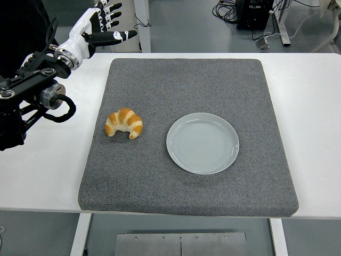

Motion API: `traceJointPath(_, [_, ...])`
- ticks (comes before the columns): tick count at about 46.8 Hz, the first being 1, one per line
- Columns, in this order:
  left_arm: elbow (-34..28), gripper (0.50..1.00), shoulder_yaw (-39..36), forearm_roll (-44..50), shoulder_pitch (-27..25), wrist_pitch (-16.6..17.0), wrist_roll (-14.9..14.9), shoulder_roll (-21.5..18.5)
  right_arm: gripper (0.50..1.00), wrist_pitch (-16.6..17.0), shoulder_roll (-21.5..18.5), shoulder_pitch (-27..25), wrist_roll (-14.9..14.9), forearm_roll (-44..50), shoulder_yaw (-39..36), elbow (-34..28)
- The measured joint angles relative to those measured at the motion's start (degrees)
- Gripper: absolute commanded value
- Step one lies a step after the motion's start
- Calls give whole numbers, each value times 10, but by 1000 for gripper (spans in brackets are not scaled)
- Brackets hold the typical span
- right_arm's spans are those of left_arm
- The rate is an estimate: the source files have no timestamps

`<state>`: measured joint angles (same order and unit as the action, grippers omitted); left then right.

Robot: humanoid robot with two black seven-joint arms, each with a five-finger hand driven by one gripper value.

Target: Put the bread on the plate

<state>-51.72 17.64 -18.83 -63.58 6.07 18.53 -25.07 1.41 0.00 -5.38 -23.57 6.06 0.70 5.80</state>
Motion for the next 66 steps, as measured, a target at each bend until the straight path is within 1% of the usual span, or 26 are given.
traceJointPath(3, [-16,965,-4,-26,0,0,-1,-21,1000,0,0,0,0,0,0,0])
traceJointPath(7, [-31,965,-7,-63,-1,-2,-2,-35,1000,0,0,0,0,0,0,0])
traceJointPath(14, [-40,965,-8,-138,7,-5,-3,-49,1000,0,0,0,0,0,0,0])
traceJointPath(20, [-49,965,-17,-183,13,-9,-2,-64,1000,0,0,0,0,0,0,0])
traceJointPath(23, [-52,965,-24,-195,13,-13,-2,-73,1000,0,0,0,0,0,0,0])
traceJointPath(33, [-58,965,-36,-204,10,-46,-2,-101,1000,0,0,0,0,0,0,0])
traceJointPath(37, [-85,965,-36,-214,10,-55,-1,-125,1000,0,0,0,0,0,0,0])
traceJointPath(42, [-135,965,-36,-220,10,-56,-3,-153,1000,0,0,0,0,0,0,0])
traceJointPath(45, [-155,963,-39,-225,10,-56,-14,-162,1000,0,0,0,0,0,0,0])
traceJointPath(50, [-169,960,-46,-252,7,-56,-70,-169,1000,0,0,0,0,0,0,0])
traceJointPath(53, [-170,958,-46,-272,7,-56,-91,-169,1000,0,0,0,0,0,0,0])
traceJointPath(59, [-176,952,-46,-301,9,-55,-97,-169,1000,0,0,0,0,0,0,0])
traceJointPath(66, [-211,951,-46,-331,11,-50,-98,-171,1000,0,0,0,0,0,0,0])
